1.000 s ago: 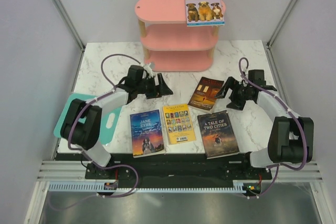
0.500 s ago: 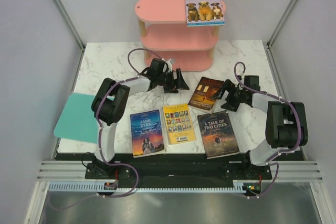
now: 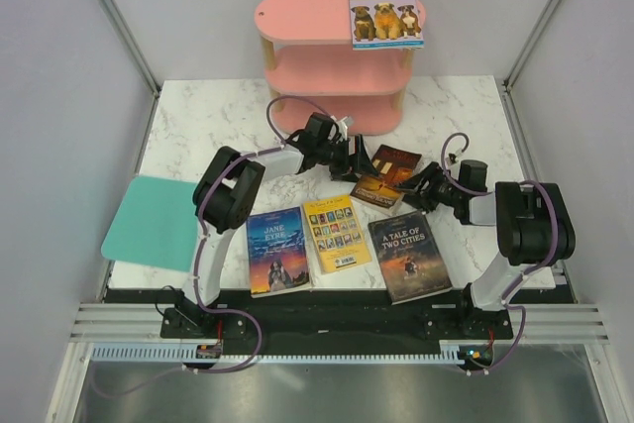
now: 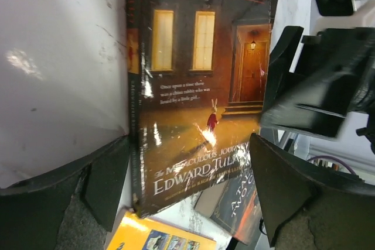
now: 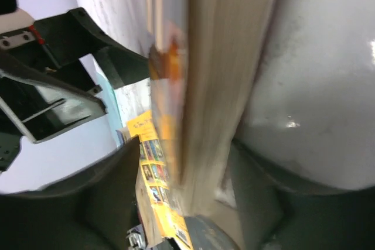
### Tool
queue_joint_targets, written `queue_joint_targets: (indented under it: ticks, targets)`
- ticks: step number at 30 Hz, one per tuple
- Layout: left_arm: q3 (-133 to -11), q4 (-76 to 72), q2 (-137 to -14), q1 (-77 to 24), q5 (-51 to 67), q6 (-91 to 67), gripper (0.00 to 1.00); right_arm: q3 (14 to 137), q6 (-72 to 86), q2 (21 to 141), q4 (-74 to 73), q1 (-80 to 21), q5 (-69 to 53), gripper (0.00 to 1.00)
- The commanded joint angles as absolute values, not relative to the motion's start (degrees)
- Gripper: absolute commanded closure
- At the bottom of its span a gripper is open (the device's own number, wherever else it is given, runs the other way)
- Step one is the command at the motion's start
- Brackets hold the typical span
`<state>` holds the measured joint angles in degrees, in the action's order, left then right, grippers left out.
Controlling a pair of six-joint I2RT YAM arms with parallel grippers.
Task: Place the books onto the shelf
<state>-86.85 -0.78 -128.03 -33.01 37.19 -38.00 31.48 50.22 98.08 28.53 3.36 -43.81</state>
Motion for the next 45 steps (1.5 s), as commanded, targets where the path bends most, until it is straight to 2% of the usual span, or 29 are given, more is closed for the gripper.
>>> queue_joint_targets:
  ticks: [1,2,5,6,17,21,25,28,36,38,39,40,41,42,45]
  targets:
    - [-88.2,-0.4,-129.8,-34.0,38.8,-39.5,0.11,29.4,54.1,99.1,33.4,2.9,-44.2,0.53]
    - [-88.1,-0.4,-129.6,-33.9,38.8,-39.4,0.10,29.5,54.2,99.0,33.9,2.9,-44.6,0.69]
    - [-87.8,1.4,-128.2,-33.8,38.0,-37.9,0.10,30.1,54.4,98.2,36.1,3.0,-45.7,0.92]
    - [-87.7,1.8,-127.8,-33.8,37.6,-37.2,0.10,30.2,54.8,97.7,37.3,3.0,-46.5,0.94]
    - [-84.6,2.4,-123.9,-30.2,38.1,-35.9,0.09,38.4,60.4,96.8,47.4,3.2,-53.4,0.96]
    - [-82.3,-3.6,-123.1,-28.5,42.1,-38.7,0.09,41.6,65.1,97.2,52.2,3.2,-57.4,0.95]
    - [-74.7,-21.3,-121.6,-26.8,49.5,-47.0,0.11,43.1,65.7,97.9,50.7,3.1,-60.8,0.94]
    - [-74.1,-28.4,-121.5,-26.8,52.5,-50.8,0.11,43.4,62.9,98.5,46.2,3.1,-63.4,0.94]
    - [-75.7,-32.2,-120.1,-27.5,55.6,-51.7,0.14,43.6,53.4,99.5,35.6,1.6,-65.2,0.94]
    - [-76.5,-32.3,-120.4,-27.6,56.5,-52.1,0.21,43.7,51.7,99.6,33.0,0.7,-65.3,0.94]
    - [-76.8,-32.3,-120.5,-27.6,56.9,-52.3,0.44,44.4,48.7,99.7,31.2,0.3,-65.3,0.94]
    - [-77.5,-32.3,-120.7,-27.7,57.7,-52.4,0.60,44.9,47.1,99.8,26.9,0.3,-65.1,0.94]
    - [-77.7,-32.3,-120.8,-27.8,58.1,-52.7,0.95,46.0,45.5,100.0,24.5,-1.3,-64.9,0.93]
    - [-77.7,-32.3,-120.8,-27.8,58.3,-52.9,0.98,46.4,43.8,100.1,22.4,-1.6,-64.3,0.92]
    - [-76.6,-32.3,-119.3,-27.8,57.5,-53.0,0.98,47.0,39.6,99.1,14.9,-1.6,-59.9,0.74]
